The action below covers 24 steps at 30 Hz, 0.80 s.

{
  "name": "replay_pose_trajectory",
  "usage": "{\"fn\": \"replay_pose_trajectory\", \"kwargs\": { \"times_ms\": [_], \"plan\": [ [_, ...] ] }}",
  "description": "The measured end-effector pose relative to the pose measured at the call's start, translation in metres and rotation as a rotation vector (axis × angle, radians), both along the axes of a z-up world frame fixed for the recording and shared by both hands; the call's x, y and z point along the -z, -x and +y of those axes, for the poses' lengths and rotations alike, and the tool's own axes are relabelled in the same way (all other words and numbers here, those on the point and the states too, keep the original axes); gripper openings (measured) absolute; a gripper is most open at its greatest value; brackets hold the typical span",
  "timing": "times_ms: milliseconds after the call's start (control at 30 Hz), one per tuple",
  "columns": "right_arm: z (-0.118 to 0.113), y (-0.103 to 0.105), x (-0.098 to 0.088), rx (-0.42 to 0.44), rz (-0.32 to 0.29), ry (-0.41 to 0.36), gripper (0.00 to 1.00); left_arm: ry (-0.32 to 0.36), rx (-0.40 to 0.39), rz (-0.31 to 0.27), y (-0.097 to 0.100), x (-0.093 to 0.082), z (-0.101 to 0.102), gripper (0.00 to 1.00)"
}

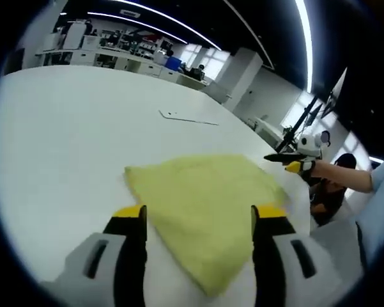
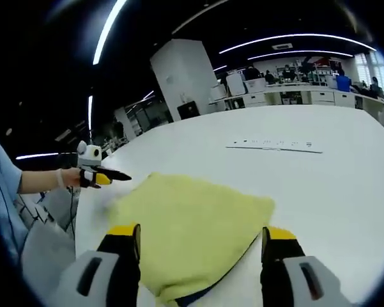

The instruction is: Fold the garment on the visible template until the final outline fits inside the template.

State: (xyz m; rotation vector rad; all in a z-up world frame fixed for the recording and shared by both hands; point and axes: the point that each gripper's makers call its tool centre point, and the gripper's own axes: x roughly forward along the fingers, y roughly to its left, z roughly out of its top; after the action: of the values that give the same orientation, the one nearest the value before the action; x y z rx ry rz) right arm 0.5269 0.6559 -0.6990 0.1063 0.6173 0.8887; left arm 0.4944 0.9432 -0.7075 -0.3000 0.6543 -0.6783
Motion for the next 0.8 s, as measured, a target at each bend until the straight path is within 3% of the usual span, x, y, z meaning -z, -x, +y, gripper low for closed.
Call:
{"fn": "replay_pose_trajectory", "kwargs": {
  "times_ms": [400,633,800],
  "plan": [
    [-0.012,0.035,-0.006,-0.008,-0.006,0.002,0.75,-0.025,-0.003,0.014,0.057,0.004,0.018,0.57],
    [-0.017,0.058,0.002,-0.021,0.003,0.037,0.73,-0.014,-0.021,0.02,0.075,0.006,0.023,0.56],
    [-0.019,0.072,0.007,-0.019,0.011,0.044,0.66,-0.013,-0.02,0.04,0.087,0.013,0.021,0.52]
  ]
}}
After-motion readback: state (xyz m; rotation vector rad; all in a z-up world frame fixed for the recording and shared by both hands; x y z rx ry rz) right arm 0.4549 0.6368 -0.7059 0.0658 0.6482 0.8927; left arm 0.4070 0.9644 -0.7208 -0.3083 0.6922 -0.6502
